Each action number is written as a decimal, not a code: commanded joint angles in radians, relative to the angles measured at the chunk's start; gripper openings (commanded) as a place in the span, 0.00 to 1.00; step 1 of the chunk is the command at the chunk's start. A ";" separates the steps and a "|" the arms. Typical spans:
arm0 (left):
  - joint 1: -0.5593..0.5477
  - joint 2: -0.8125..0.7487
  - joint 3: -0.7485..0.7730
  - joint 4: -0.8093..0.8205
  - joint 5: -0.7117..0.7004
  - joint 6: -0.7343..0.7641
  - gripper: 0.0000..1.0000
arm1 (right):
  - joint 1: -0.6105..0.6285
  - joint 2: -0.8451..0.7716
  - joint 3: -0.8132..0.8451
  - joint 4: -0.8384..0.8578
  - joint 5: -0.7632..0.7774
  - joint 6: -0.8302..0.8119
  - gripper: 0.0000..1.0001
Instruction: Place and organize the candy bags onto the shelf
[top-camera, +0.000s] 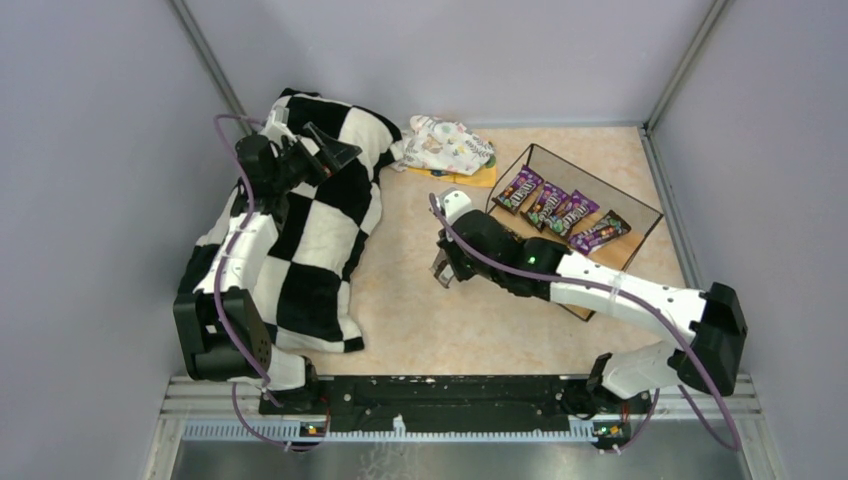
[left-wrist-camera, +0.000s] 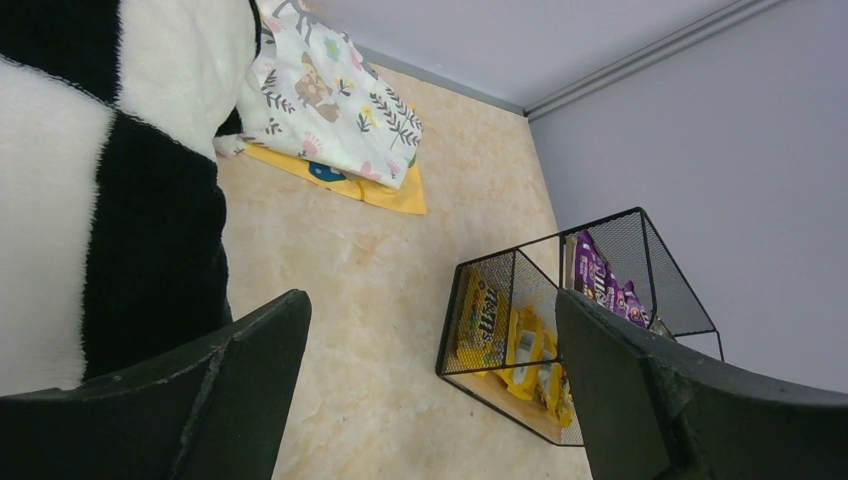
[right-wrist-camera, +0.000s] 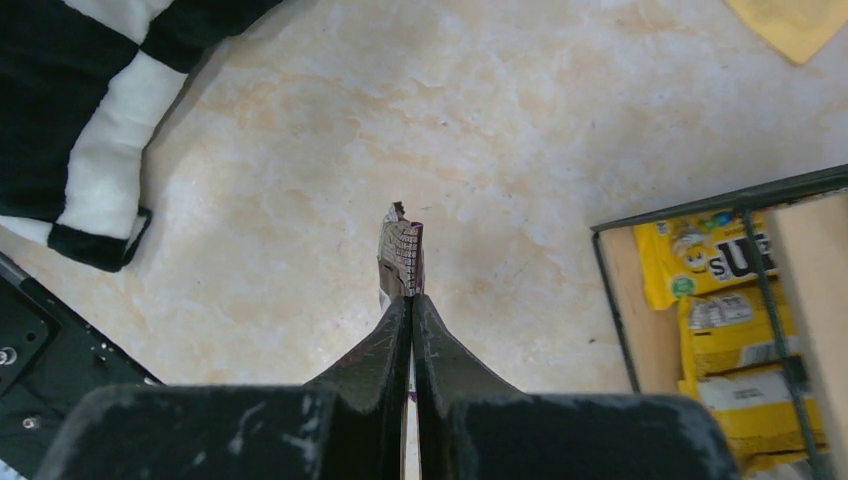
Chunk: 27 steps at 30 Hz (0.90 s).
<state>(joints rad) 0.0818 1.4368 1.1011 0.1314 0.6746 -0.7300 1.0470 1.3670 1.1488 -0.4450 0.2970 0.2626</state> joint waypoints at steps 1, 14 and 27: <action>-0.006 0.005 0.006 0.045 0.020 0.014 0.98 | 0.004 -0.140 0.105 -0.061 0.059 -0.125 0.00; -0.036 0.003 0.014 0.028 0.010 0.030 0.98 | 0.004 -0.547 0.261 -0.386 0.261 -0.718 0.00; -0.078 0.012 0.037 -0.022 -0.024 0.082 0.98 | 0.004 -0.597 0.247 -0.424 0.751 -1.047 0.00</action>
<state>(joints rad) 0.0036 1.4452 1.1011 0.0986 0.6617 -0.6758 1.0470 0.7853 1.4136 -0.9279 0.8993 -0.6521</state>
